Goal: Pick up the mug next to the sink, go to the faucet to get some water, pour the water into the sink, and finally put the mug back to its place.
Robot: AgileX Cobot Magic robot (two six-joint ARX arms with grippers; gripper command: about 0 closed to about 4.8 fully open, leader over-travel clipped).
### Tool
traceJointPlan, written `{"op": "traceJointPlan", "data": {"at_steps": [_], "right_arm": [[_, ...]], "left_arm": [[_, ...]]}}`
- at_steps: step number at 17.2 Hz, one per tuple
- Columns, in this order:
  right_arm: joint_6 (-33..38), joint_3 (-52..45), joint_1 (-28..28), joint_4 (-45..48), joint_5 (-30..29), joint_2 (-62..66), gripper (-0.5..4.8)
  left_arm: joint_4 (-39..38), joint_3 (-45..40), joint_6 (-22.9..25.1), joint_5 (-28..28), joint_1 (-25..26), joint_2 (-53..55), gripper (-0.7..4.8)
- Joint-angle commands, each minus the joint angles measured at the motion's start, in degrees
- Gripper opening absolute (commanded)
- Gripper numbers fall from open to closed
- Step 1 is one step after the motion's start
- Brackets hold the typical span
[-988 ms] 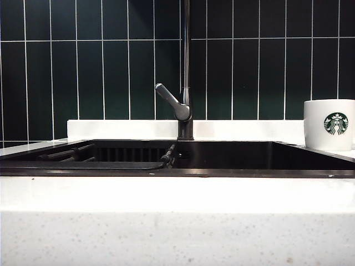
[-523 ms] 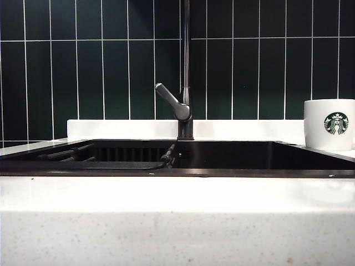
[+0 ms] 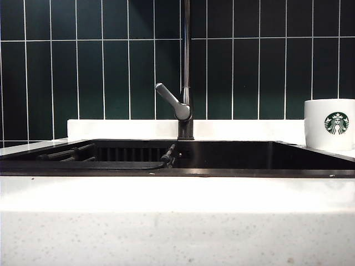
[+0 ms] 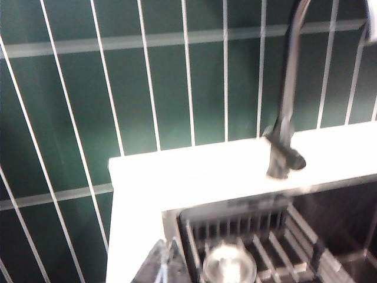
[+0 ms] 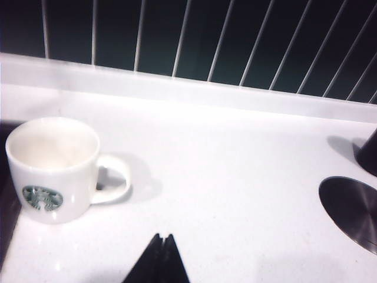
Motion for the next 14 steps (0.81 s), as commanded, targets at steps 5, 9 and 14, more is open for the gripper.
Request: {"op": "traceJointPlan", "data": {"at_steps": [5, 9, 14], "right_arm": [[1.2, 0.5, 0.0, 4.2, -0.4, 1.3, 2.04], [3.1, 0.6, 0.0, 4.7, -1.2, 9.1, 2.03], [9.6, 0.5, 0.0, 20.9, -5.3, 25.9, 2.03]], "left_arm": [[10.2, 0.2, -0.4, -0.2, 0.0, 8.1, 0.01], [19.2, 0.2, -0.4, -0.1, 0.0, 20.4, 0.98], [28.2, 0.2, -0.4, 1.2, -0.8, 33.6, 1.11]]}}
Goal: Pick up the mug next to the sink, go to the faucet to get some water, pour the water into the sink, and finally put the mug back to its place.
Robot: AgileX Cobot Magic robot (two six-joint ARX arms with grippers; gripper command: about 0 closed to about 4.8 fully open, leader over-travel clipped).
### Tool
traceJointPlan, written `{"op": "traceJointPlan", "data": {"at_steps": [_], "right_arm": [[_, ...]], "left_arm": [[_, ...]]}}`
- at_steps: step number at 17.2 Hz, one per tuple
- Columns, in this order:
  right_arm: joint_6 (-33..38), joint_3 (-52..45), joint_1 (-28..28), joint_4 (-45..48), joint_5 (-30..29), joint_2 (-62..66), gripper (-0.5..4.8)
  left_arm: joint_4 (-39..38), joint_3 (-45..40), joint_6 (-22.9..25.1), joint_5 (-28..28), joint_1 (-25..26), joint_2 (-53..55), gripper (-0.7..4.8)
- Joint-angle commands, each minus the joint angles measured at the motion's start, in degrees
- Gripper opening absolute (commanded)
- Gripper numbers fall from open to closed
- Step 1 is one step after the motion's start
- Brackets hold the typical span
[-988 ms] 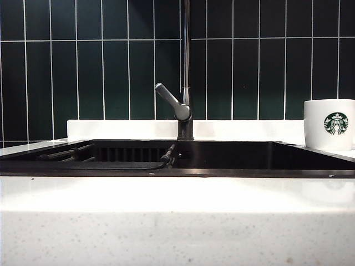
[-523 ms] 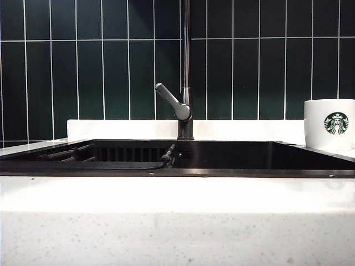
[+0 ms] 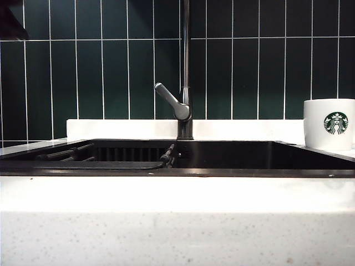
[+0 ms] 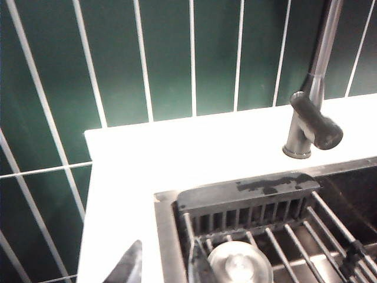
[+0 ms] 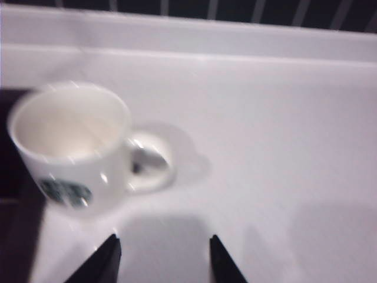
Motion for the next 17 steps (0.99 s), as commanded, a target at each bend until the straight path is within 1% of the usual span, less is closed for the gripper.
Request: {"op": "traceJointPlan", "data": {"at_steps": [1, 2, 3, 4, 6, 8, 9, 10, 12, 14, 15, 17], "right_arm": [[4.3, 0.4, -0.1, 8.2, 0.1, 5.1, 2.04], [5.2, 0.4, -0.2, 9.2, 0.3, 8.1, 2.04], [5.1, 0.3, -0.4, 11.2, 0.3, 12.5, 2.37], [5.1, 0.3, -0.4, 13.0, 0.3, 15.6, 2.52], [5.1, 0.4, -0.4, 13.9, 0.3, 19.8, 2.52], [5.3, 0.4, -0.3, 14.6, 0.3, 20.5, 2.52], [5.2, 0.4, -0.4, 16.5, 0.5, 20.5, 2.52], [5.0, 0.3, -0.4, 18.7, 2.0, 20.7, 2.52], [4.6, 0.3, -0.6, 24.5, 2.8, 23.6, 2.52], [4.6, 0.3, -0.7, 27.2, 2.5, 27.6, 2.52], [4.6, 0.3, -0.7, 28.6, 2.5, 29.1, 2.52], [4.6, 0.3, -0.7, 33.1, 2.5, 32.8, 2.52]], "left_arm": [[5.4, 0.1, 0.1, 0.5, -0.5, 5.1, 1.33], [7.1, 0.2, 0.0, 0.5, -0.5, 7.6, 1.53], [8.2, 0.7, 0.2, 1.7, -0.5, 11.0, 1.54], [8.3, 1.7, 0.4, 1.8, -0.5, 13.4, 1.58], [8.2, 3.5, 0.4, 1.8, -0.5, 16.7, 1.57], [8.3, 4.4, 0.7, 1.9, -0.5, 18.5, 1.57], [8.5, 4.4, 1.7, 3.2, -0.5, 18.9, 1.57], [9.1, 4.4, 1.7, 4.2, -0.5, 19.4, 1.57], [12.3, 4.4, 1.3, 4.1, -0.5, 21.1, 1.58], [14.5, 4.4, 1.3, 4.1, -0.7, 23.4, 1.68], [15.0, 4.4, 1.5, 4.1, -1.3, 24.3, 1.87], [19.1, 4.4, 1.5, 4.2, -1.7, 27.7, 1.87]]}}
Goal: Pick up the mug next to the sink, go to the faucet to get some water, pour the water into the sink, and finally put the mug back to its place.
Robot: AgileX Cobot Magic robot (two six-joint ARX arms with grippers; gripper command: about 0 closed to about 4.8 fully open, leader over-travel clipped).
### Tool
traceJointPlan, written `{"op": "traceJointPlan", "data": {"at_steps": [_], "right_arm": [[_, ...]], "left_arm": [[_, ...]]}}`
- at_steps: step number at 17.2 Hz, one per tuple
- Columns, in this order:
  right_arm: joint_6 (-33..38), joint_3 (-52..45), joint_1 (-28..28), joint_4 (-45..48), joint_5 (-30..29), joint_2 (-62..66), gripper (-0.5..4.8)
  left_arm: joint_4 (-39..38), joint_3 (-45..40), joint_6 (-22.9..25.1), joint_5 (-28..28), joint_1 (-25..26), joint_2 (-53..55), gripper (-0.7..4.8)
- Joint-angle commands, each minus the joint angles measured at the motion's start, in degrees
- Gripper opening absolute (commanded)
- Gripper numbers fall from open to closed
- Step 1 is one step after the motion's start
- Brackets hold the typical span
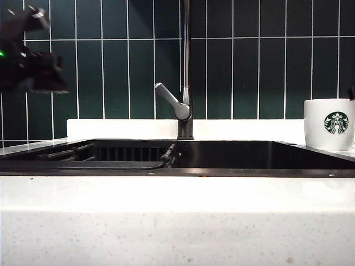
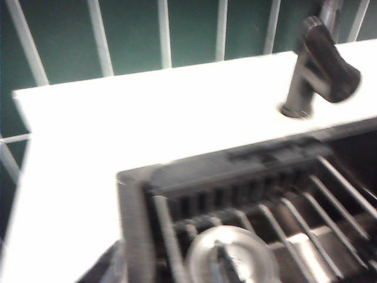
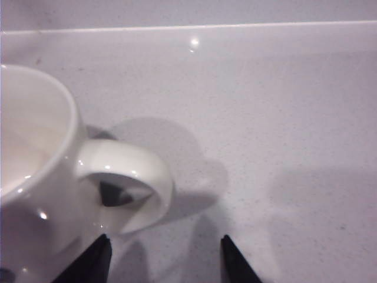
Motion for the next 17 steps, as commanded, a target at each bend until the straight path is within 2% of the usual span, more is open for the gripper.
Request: {"op": "traceJointPlan", "data": {"at_steps": [1, 5, 10, 17], "right_arm": [[-0.2, 0.3, 0.0, 6.9, 0.0, 4.4, 2.52], [-0.2, 0.3, -0.1, 12.2, 0.1, 10.6, 2.52], [-0.8, 0.3, -0.5, 16.8, 0.1, 12.5, 2.53], [-2.6, 1.1, -4.2, 23.0, -2.1, 16.6, 2.52]], "left_arm": [[6.1, 0.2, 0.0, 0.4, -1.0, 4.0, 1.88], [6.8, 1.7, 0.0, 0.3, -2.2, 6.0, 1.88], [7.3, 3.8, -0.1, 0.4, -2.2, 6.0, 1.87], [8.2, 3.8, -0.1, 2.9, -2.6, 6.2, 1.87]]}}
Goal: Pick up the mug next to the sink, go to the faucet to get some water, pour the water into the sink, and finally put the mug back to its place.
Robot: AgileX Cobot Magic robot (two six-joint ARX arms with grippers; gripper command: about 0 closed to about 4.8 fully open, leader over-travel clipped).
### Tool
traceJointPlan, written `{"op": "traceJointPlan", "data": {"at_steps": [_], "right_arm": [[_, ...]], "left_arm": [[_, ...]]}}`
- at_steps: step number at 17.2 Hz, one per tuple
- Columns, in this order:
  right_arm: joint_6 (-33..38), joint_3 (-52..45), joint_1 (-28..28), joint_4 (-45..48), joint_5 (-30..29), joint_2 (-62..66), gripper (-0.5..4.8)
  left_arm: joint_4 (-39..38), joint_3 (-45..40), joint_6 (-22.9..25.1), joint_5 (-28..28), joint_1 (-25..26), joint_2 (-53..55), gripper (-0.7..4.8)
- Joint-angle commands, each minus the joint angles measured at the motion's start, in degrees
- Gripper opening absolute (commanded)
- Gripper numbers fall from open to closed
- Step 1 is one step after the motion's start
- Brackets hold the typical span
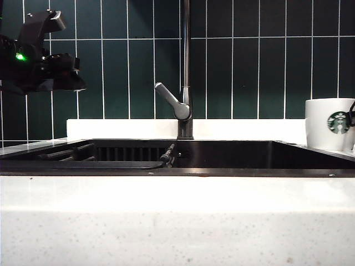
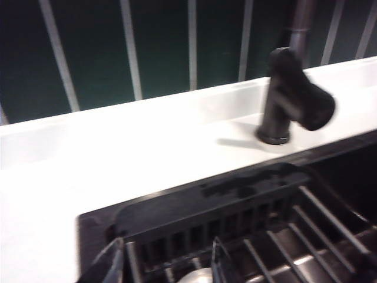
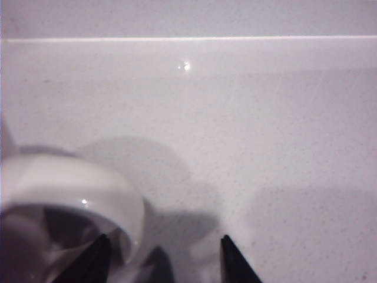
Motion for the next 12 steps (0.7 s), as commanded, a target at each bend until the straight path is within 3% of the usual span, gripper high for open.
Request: {"op": "traceJointPlan", "data": {"at_steps": [1, 7, 12], "right_arm": [[-0.2, 1.0, -1.6, 3.4, -2.4, 1.5, 2.52], [-1.1, 5.7, -2.6, 5.3, -10.1, 6.8, 2.52], [-4.2, 6.7, -3.0, 6.6, -10.9, 7.8, 2.52]], "left_arm": [[2.3, 0.2, -0.2, 2.3, -0.1, 0.3, 1.87], [3.8, 1.2, -2.8, 7.8, -0.1, 5.4, 1.86], [3.8, 1.1, -2.6, 7.9, -0.1, 6.4, 1.84]]}}
